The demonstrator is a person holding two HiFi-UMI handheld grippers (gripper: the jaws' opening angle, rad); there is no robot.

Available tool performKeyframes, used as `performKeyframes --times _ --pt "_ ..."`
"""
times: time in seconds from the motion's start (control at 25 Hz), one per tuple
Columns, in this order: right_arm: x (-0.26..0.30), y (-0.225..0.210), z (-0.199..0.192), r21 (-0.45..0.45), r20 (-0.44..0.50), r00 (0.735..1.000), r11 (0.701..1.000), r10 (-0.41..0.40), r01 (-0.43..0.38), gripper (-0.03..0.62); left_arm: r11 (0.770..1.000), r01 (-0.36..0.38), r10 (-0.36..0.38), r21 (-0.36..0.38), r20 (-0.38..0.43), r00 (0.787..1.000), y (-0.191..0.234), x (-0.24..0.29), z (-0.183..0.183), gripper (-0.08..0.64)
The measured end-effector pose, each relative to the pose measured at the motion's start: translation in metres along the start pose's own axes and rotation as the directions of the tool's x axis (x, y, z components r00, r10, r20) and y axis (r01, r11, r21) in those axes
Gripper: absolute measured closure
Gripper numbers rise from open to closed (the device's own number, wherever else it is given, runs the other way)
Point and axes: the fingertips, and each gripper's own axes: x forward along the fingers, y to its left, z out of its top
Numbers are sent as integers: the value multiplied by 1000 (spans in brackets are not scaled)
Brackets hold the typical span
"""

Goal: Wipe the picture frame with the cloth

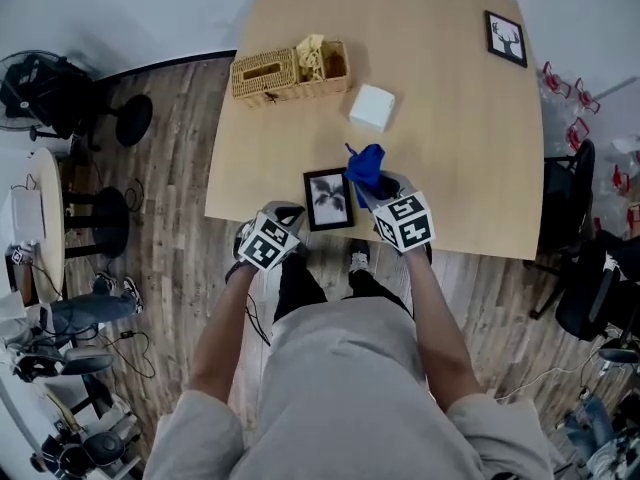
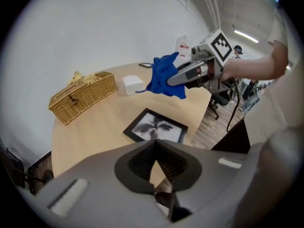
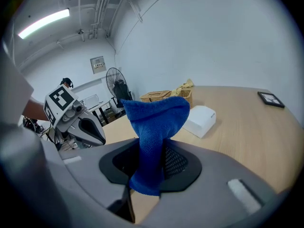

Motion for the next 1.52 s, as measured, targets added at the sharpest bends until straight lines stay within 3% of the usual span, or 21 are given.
performKeyframes --times 0.44,0.76,0.92,1.12,1.32,1.52 --pt "28 4 -3 54 -33 994 993 -106 108 483 975 165 -156 147 -72 985 7 26 -14 508" --pt "34 20 -9 107 -59 981 976 -186 191 483 952 234 -221 197 -88 971 8 45 -12 508" --pt "35 17 -7 104 -62 974 969 -218 224 483 932 254 -229 260 -122 966 4 53 -21 508" --pt "44 10 3 58 -70 967 967 -245 250 483 925 286 -253 248 -158 955 3 54 -22 508" --pt "67 5 19 14 -51 967 968 -248 249 483 922 273 -234 274 -167 958 4 55 -23 507" --pt "98 7 -20 -8 -182 962 979 -203 205 483 923 267 -229 276 -165 959 2 56 -20 507"
